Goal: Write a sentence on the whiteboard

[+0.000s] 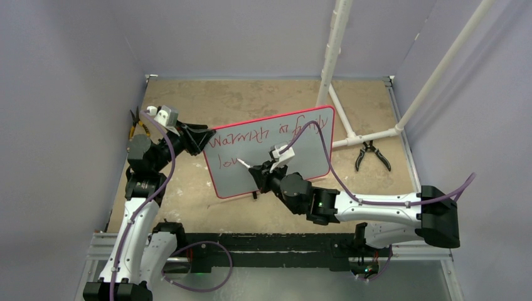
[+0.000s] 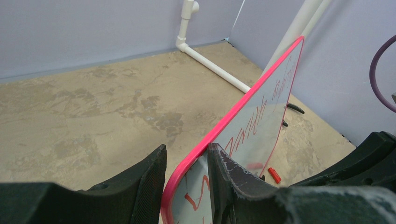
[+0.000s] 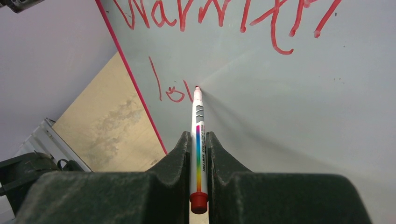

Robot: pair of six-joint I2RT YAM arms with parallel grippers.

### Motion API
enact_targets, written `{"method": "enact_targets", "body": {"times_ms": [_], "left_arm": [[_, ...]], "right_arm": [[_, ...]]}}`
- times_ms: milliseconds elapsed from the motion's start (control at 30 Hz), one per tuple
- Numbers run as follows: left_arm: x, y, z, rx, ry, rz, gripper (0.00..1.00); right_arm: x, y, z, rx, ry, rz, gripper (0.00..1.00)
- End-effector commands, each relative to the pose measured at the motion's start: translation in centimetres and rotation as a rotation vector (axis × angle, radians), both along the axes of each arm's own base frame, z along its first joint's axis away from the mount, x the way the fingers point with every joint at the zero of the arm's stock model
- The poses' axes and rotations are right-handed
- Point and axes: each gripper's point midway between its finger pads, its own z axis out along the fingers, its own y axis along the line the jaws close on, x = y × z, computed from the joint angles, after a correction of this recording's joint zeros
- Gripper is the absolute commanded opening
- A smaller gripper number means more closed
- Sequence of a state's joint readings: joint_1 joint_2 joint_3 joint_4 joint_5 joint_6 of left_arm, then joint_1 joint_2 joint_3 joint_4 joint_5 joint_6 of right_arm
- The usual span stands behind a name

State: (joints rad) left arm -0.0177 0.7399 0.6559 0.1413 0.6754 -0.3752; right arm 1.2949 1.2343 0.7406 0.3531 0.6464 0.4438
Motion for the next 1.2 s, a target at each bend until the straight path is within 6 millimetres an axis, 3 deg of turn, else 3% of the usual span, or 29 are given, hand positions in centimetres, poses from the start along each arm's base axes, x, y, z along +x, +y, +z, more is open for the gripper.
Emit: {"method": "enact_targets", "body": {"times_ms": [0, 200, 433, 733, 1167], "left_arm": [[-0.4, -0.4, 0.4, -0.005, -0.016, -0.027, 0.36], [-0.3, -0.3, 0.3, -0.003, -0.014, -0.022, 0.36], [0.0, 0.1, 0.0, 0.004, -0.001, 0.002, 0.36], [0.0, 0.0, 0.0, 0.003, 0.001, 0.0, 0.36], [0.0, 0.0, 0.0, 0.002, -0.001, -0.003, 0.36]], "right_arm": [[1.3, -0.7, 4.0, 0.078, -0.068, -0.062, 0.0], [-0.6, -0.7, 5.0, 0.122, -0.086, 0.06, 0.0], [-1.5, -0.6, 2.5, 0.113, -0.005, 0.091, 0.0], [-0.5, -0.9, 2.3, 0.092, -0.02, 0.037, 0.0], [0.6, -1.3, 0.5, 0.033, -0.001, -0.037, 0.0]]}}
